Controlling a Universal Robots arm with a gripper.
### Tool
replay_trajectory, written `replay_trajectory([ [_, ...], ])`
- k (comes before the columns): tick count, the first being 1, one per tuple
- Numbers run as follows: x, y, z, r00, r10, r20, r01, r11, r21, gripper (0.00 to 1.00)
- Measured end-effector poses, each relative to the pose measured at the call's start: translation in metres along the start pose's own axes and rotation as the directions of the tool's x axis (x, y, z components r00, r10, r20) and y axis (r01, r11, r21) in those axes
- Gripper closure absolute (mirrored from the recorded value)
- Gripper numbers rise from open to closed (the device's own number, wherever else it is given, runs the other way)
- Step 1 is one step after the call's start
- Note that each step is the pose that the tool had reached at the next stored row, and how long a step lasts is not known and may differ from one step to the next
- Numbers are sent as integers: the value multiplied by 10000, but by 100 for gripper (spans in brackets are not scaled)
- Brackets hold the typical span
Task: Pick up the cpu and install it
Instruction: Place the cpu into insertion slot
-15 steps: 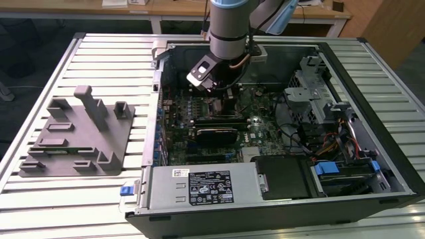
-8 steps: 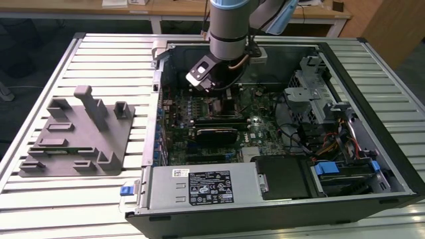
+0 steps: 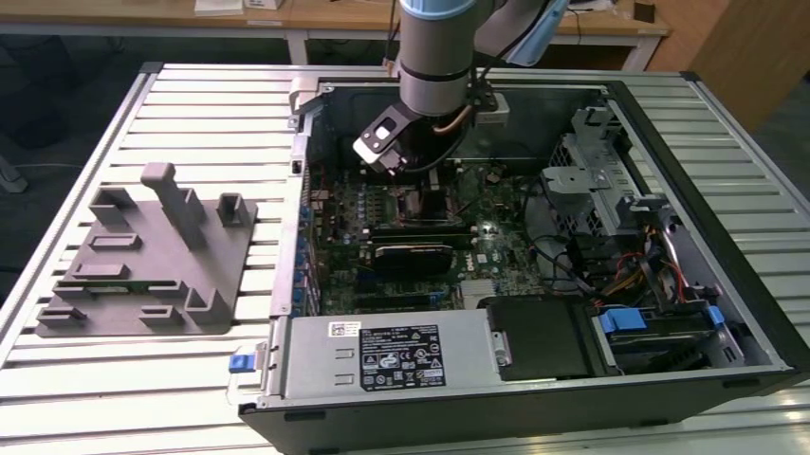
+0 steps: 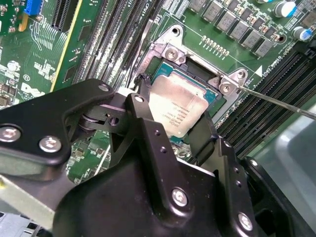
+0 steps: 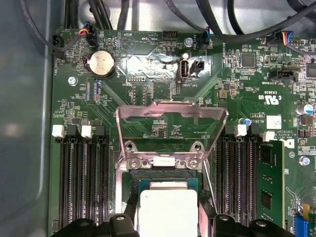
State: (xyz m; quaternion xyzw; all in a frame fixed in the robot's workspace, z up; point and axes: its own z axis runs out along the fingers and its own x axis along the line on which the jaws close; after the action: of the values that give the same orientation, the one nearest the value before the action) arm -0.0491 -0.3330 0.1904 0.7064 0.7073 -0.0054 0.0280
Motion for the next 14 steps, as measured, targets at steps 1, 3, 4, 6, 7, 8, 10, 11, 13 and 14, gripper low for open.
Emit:
replay_trajectory([
  [1,1,0,5,10000,0,-2,0,10000,-1,45],
  [3,1,0,13,10000,0,-4,0,10000,-3,45],
  [4,0,-1,14,10000,-1,2,1,10000,0,45],
  [6,-3,-2,14,10000,-2,12,2,10000,6,45],
  [7,-3,-2,14,10000,-2,12,2,10000,7,45],
  [8,-3,-2,14,10000,-2,13,2,10000,7,45],
  [10,-3,-2,14,10000,-2,14,2,10000,8,45],
  [11,-3,-1,15,10000,-2,13,2,10000,6,45],
  [13,-3,-2,17,10000,-2,11,2,10000,3,45],
  [14,-3,-2,17,10000,-2,8,2,10000,4,45],
])
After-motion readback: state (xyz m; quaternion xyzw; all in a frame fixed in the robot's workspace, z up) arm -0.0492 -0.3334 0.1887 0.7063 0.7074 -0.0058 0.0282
